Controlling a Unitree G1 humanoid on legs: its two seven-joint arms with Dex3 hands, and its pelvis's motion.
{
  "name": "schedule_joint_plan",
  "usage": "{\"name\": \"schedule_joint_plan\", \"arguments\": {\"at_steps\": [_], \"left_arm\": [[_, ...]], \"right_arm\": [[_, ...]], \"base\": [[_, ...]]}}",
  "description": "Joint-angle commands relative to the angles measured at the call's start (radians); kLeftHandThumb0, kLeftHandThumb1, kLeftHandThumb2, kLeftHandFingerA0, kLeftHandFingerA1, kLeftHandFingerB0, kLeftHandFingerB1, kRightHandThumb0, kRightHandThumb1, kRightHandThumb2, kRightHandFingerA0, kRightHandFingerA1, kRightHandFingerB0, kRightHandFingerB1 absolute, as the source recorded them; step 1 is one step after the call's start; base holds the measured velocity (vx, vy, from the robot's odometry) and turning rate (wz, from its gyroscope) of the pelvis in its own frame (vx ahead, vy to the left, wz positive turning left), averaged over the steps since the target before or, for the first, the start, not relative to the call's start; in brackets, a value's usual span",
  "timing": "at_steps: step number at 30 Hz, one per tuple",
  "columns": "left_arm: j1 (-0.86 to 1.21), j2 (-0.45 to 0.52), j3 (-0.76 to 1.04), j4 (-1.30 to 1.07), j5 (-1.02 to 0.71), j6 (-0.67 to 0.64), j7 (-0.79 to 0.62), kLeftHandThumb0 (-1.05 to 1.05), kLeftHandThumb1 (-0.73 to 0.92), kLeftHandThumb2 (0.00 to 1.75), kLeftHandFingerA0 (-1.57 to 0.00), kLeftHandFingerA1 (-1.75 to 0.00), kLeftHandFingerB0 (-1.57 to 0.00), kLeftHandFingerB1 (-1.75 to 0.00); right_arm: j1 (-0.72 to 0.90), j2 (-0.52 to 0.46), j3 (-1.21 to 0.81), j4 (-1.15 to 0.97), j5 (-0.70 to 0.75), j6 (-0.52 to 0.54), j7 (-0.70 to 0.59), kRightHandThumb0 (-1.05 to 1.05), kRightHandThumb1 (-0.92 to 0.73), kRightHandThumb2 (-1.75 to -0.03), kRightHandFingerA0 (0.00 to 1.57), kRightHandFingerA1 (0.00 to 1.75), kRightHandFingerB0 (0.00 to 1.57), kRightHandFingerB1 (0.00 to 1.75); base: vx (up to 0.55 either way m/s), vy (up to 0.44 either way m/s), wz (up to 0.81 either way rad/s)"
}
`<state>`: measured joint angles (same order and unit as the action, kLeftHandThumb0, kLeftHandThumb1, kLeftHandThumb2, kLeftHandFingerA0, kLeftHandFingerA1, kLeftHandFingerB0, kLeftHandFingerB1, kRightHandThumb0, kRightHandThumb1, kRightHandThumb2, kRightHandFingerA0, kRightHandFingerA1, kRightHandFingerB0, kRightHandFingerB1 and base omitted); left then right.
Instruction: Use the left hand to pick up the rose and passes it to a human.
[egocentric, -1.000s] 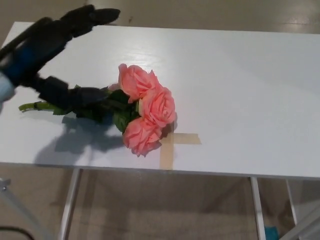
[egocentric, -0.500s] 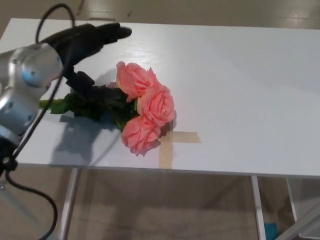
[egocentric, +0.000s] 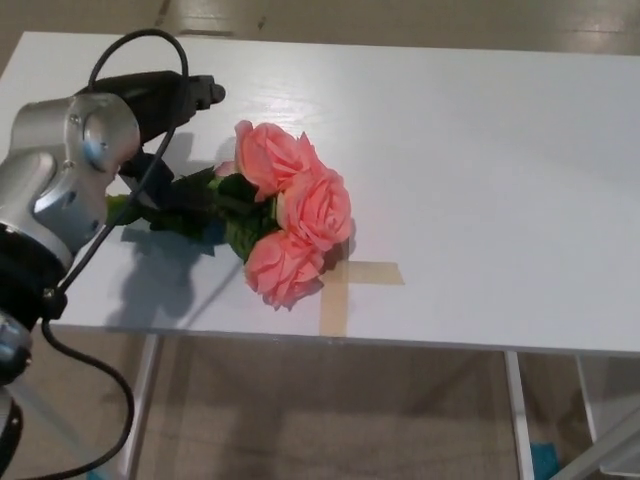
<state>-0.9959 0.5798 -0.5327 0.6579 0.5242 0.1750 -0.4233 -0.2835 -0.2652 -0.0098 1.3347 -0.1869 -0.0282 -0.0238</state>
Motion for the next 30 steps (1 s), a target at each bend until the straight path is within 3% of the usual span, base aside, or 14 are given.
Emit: {"name": "schedule_joint_plan", "arguments": {"at_steps": [1, 8, 9, 11, 12, 14, 15, 19, 20, 26, 27, 28, 29, 30], "left_arm": [[-0.014, -0.005, 0.015, 0.017, 0.051, 0.007, 0.02, -0.62, 0.37, 0.76, 0.0, -0.05, 0.0, -0.15], [-0.009, -0.063, 0.013, 0.078, 0.054, 0.021, 0.013, -0.62, 0.37, 0.77, 0.0, -0.06, 0.0, -0.15], [-0.006, -0.071, 0.013, 0.086, 0.054, 0.02, 0.019, -0.68, 0.42, 0.56, 0.0, -0.05, 0.0, -0.2], [-0.009, -0.089, 0.013, 0.11, 0.056, 0.01, 0.03, -0.68, 0.42, 0.56, 0.0, -0.05, 0.0, -0.2], [-0.003, -0.1, 0.011, 0.122, 0.058, 0.006, 0.038, -0.66, 0.34, 0.7, 0.0, -0.03, 0.0, -0.13], [0.001, -0.106, 0.009, 0.128, 0.062, 0.001, 0.037, -0.65, 0.34, 0.7, 0.0, -0.04, 0.0, -0.14], [0.005, -0.112, 0.007, 0.137, 0.067, -0.002, 0.042, -0.69, 0.42, 0.56, 0.0, -0.09, 0.0, -0.18], [-0.005, -0.125, 0.007, 0.168, 0.078, -0.012, 0.052, -0.69, 0.42, 0.56, 0.0, -0.11, 0.0, -0.18], [0.017, -0.142, -0.004, 0.197, 0.082, -0.016, 0.06, -0.56, 0.35, 0.76, 0.0, -0.14, 0.0, -0.18], [0.034, -0.158, -0.018, 0.273, 0.089, -0.043, 0.086, -0.53, 0.36, 0.71, -0.08, -0.28, 0.0, -0.2], [0.034, -0.158, -0.017, 0.276, 0.087, -0.044, 0.086, -0.45, 0.5, 0.57, -0.14, -0.28, -0.02, -0.21], [0.039, -0.157, -0.012, 0.284, 0.083, -0.048, 0.086, -0.28, 0.42, 0.93, 0.0, -0.46, -0.01, -0.5], [0.04, -0.158, -0.011, 0.287, 0.083, -0.05, 0.088, -0.28, 0.42, 0.93, 0.0, -0.46, -0.01, -0.5], [0.048, -0.164, -0.004, 0.299, 0.074, -0.057, 0.095, -0.37, 0.57, 0.58, -0.43, -0.36, -0.09, -0.25]], "right_arm": [[-0.003, -0.012, 0.004, 0.006, -0.006, 0.007, 0.019, -0.38, -0.68, -0.6, 0.58, 0.4, 0.42, 0.35], [-0.016, -0.016, 0.013, 0.009, -0.008, 0.03, 0.055, -0.38, -0.69, -0.61, 0.52, 0.38, 0.37, 0.33], [-0.016, -0.016, 0.012, 0.01, -0.007, 0.032, 0.058, -0.38, -0.69, -0.61, 0.51, 0.38, 0.37, 0.33], [-0.019, -0.014, 0.005, 0.01, 0.001, 0.036, 0.062, -0.38, -0.69, -0.61, 0.51, 0.38, 0.36, 0.33], [-0.019, -0.015, 0.002, 0.011, 0.004, 0.039, 0.065, -0.38, -0.69, -0.61, 0.5, 0.38, 0.36, 0.33], [-0.017, -0.014, 0.0, 0.011, 0.004, 0.04, 0.067, -0.38, -0.69, -0.61, 0.5, 0.38, 0.36, 0.33], [-0.016, -0.014, 0.0, 0.01, 0.003, 0.04, 0.069, -0.38, -0.7, -0.61, 0.5, 0.38, 0.36, 0.33], [-0.022, -0.014, -0.003, 0.01, 0.003, 0.041, 0.072, -0.38, -0.7, -0.61, 0.5, 0.38, 0.36, 0.33], [-0.011, -0.018, 0.0, 0.01, 0.0, 0.04, 0.078, -0.38, -0.7, -0.61, 0.5, 0.38, 0.36, 0.33], [-0.003, -0.016, 0.011, 0.012, -0.01, 0.036, 0.081, -0.38, -0.71, -0.61, 0.49, 0.37, 0.36, 0.33], [-0.004, -0.015, 0.012, 0.012, -0.01, 0.036, 0.081, -0.38, -0.71, -0.61, 0.49, 0.37, 0.36, 0.33], [-0.006, -0.013, 0.014, 0.013, -0.011, 0.036, 0.082, -0.38, -0.71, -0.61, 0.49, 0.37, 0.37, 0.33], [-0.006, -0.012, 0.015, 0.013, -0.012, 0.035, 0.082, -0.38, -0.71, -0.61, 0.49, 0.37, 0.37, 0.33], [-0.001, -0.013, 0.016, 0.013, -0.012, 0.033, 0.082, -0.38, -0.71, -0.61, 0.49, 0.37, 0.36, 0.33]], "base": [[0.0, 0.0, 0.0], [0.0, 0.0, 0.0], [0.0, 0.0, 0.0], [0.0, 0.0, 0.0], [0.0, 0.0, 0.0], [0.0, 0.0, 0.0], [0.0, 0.0, 0.0], [0.0, 0.0, 0.0], [0.0, 0.0, 0.0], [0.0, 0.0, 0.0], [0.0, 0.0, 0.0], [0.0, 0.0, 0.0], [0.0, 0.0, 0.0], [0.0, 0.0, 0.0]]}}
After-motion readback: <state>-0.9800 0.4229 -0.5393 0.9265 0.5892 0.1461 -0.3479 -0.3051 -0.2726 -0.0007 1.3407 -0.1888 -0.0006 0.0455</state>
